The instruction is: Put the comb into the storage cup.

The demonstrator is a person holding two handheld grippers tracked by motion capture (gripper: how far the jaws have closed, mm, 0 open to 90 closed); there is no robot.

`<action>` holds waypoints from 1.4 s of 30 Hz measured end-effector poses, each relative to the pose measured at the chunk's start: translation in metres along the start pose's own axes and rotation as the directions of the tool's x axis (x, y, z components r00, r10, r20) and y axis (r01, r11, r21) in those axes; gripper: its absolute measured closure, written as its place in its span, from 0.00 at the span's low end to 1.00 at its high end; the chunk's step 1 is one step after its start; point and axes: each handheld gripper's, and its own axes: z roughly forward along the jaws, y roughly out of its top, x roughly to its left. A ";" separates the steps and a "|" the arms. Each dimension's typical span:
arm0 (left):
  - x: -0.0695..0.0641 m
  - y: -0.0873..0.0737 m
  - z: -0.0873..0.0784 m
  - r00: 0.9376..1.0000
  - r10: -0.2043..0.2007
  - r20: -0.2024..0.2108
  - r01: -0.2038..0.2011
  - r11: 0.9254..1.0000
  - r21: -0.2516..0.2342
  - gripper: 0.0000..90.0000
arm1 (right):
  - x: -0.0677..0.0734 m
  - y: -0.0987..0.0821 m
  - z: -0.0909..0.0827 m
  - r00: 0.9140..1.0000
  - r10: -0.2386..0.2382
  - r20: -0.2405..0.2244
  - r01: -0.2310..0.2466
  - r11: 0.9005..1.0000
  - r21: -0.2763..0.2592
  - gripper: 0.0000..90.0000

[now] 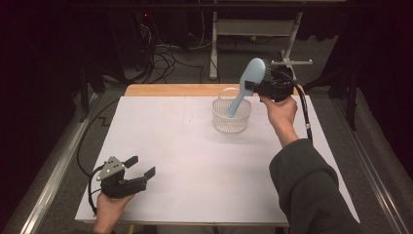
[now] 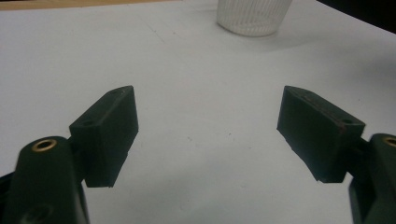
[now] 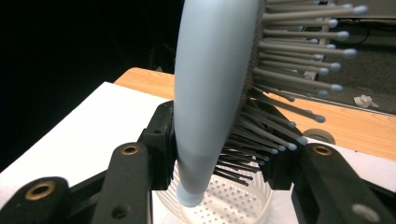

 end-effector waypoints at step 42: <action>-0.001 0.000 -0.001 1.000 0.001 0.005 -0.001 1.000 -0.003 0.22 | 0.009 -0.022 0.043 0.998 -0.021 0.051 0.017 0.997 0.070 0.60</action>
